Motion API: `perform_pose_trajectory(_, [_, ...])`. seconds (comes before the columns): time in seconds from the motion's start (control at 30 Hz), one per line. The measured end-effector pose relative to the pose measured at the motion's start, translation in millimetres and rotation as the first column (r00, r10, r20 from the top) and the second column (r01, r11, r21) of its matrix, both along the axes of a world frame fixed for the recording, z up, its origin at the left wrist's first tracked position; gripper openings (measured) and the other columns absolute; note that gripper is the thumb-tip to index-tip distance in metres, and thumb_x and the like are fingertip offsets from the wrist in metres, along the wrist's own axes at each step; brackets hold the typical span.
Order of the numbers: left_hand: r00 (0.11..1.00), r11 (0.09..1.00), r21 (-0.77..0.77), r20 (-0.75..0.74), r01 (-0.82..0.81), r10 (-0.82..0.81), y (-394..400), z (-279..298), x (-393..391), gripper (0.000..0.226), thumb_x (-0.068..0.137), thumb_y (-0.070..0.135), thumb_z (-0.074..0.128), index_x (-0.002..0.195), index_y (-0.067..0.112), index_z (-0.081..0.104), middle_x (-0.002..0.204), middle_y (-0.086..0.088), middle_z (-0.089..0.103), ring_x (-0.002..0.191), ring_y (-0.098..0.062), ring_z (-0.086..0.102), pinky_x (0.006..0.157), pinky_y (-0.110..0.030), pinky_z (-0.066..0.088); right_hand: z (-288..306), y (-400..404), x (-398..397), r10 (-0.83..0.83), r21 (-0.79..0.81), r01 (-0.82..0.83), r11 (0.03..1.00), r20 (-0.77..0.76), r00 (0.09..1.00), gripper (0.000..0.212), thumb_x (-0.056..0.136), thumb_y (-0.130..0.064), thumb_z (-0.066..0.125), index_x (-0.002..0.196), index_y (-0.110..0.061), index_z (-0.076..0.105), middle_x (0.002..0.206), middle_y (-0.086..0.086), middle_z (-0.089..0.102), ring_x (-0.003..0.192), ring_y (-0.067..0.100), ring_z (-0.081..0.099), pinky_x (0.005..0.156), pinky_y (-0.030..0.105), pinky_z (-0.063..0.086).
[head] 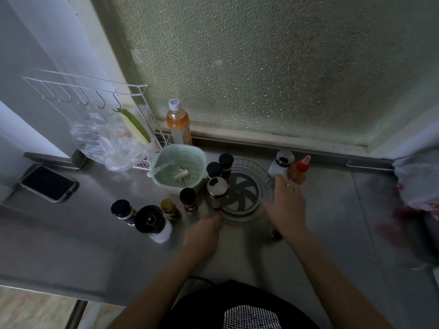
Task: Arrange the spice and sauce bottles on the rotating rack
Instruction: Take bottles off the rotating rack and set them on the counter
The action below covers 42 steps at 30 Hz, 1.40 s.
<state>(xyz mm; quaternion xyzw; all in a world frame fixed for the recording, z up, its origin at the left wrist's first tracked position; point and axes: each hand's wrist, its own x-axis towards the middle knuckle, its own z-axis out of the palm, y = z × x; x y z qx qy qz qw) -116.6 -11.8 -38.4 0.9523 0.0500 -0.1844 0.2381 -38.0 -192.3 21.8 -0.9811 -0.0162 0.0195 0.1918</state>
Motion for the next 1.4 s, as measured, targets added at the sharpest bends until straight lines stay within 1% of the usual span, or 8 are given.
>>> perform_pose_trajectory(0.17, [1.0,1.0,0.012,-0.015,-0.007,0.007,2.0,0.5,9.2,0.028,0.093,0.019,0.039,0.119,0.019,0.05,0.12,-0.011,0.056,0.107,-0.031,0.058,0.081,-0.04,0.05,-13.4,-19.4,0.2,-0.109,-0.016,0.109,0.994,-0.287,0.952,0.038,0.089,-0.015,0.051,0.126,-0.016,0.043,0.124,0.02,0.048,0.105,0.039,0.055,0.085,0.044,0.046])
perform_pose_trajectory(0.27, [1.0,0.999,0.039,-0.016,0.017,-0.017,3.4,2.0,11.2,0.028,0.094,0.022,0.039,0.12,0.02,0.049,0.123,-0.01,0.054,0.109,-0.031,0.057,0.082,-0.04,0.049,-8.2,-22.2,-0.8,-0.111,0.045,0.123,0.991,-0.218,0.97,0.025,0.092,-0.013,0.046,0.116,-0.012,0.052,0.113,0.021,0.053,0.095,0.038,0.057,0.077,0.039,0.044])
perform_pose_trajectory(0.4, [1.0,0.999,0.044,-0.005,-0.006,0.007,4.8,-2.9,5.0,0.033,0.096,0.022,0.037,0.128,0.023,0.045,0.128,-0.008,0.052,0.113,-0.03,0.055,0.082,-0.037,0.047,12.8,-20.7,-13.0,-0.007,0.036,0.011,0.999,-0.129,0.992,0.032,0.083,-0.018,0.061,0.114,-0.02,0.055,0.113,0.011,0.056,0.094,0.031,0.059,0.073,0.034,0.044])
perform_pose_trajectory(0.73, [1.0,0.996,0.088,0.005,0.012,-0.012,7.6,-6.8,1.0,0.033,0.093,0.019,0.038,0.125,0.023,0.046,0.119,-0.01,0.057,0.106,-0.03,0.058,0.078,-0.039,0.049,25.9,50.1,-16.8,0.333,0.233,-0.297,0.926,-0.133,0.933,0.045,0.079,-0.021,0.069,0.121,-0.023,0.052,0.119,0.006,0.058,0.109,0.024,0.057,0.088,0.036,0.046])
perform_pose_trajectory(0.87, [0.999,0.991,0.123,-0.002,0.045,-0.045,14.3,-11.8,-5.5,0.051,0.093,0.02,0.038,0.141,0.033,0.028,0.119,-0.01,0.057,0.105,-0.031,0.06,0.076,-0.04,0.05,18.4,65.8,-14.2,0.346,0.187,-0.321,0.928,-0.118,0.931,0.041,0.084,-0.02,0.064,0.12,-0.018,0.046,0.12,0.01,0.055,0.109,0.029,0.056,0.085,0.039,0.046])
perform_pose_trajectory(1.03, [0.997,0.983,0.169,0.019,0.075,-0.079,16.2,-15.5,-8.2,0.03,0.093,0.024,0.04,0.121,0.02,0.05,0.117,-0.008,0.058,0.101,-0.03,0.061,0.074,-0.04,0.053,12.0,73.4,-14.5,0.342,0.166,-0.317,0.934,-0.155,0.927,0.049,0.082,-0.018,0.068,0.124,-0.018,0.042,0.122,0.011,0.056,0.11,0.03,0.055,0.086,0.04,0.045])
perform_pose_trajectory(1.3, [0.969,0.977,0.119,0.152,0.179,-0.197,1.0,-14.3,-0.3,0.039,0.092,0.023,0.043,0.131,0.026,0.04,0.121,-0.005,0.057,0.106,-0.027,0.057,0.073,-0.041,0.052,9.4,63.1,-15.9,0.354,0.299,-0.283,0.911,-0.22,0.909,0.056,0.084,-0.025,0.066,0.132,-0.02,0.036,0.128,0.008,0.058,0.119,0.026,0.054,0.096,0.04,0.045])
perform_pose_trajectory(1.4, [0.973,0.972,0.141,0.107,0.189,-0.204,0.2,-20.4,1.7,0.041,0.093,0.024,0.04,0.133,0.03,0.037,0.126,-0.004,0.054,0.113,-0.027,0.054,0.076,-0.043,0.054,14.9,18.7,-15.0,0.266,0.081,-0.254,0.964,-0.234,0.935,0.06,0.083,-0.04,0.064,0.135,-0.027,0.035,0.132,0.003,0.055,0.12,0.025,0.052,0.095,0.04,0.044])
